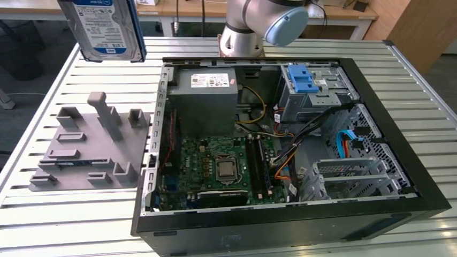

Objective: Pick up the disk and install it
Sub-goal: 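Pick up the disk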

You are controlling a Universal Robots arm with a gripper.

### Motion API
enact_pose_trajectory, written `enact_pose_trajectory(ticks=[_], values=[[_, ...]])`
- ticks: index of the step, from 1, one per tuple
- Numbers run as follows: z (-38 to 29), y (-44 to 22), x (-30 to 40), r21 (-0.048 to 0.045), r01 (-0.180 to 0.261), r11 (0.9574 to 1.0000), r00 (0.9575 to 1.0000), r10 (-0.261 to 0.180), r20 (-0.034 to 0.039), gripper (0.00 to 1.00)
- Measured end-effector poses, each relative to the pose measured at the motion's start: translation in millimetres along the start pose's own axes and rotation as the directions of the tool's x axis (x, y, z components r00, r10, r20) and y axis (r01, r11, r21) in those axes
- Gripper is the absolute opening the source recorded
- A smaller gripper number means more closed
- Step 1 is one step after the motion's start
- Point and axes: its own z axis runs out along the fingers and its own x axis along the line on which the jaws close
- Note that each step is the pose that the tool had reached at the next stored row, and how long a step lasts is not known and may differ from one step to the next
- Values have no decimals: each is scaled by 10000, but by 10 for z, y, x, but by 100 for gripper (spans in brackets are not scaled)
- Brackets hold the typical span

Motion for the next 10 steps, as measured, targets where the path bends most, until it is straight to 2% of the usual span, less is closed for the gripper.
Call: enact_pose_trajectory(ticks=[10], values=[[-7, -415, -9, 0, 2, 10000, 10000, -2, 0, 36]])
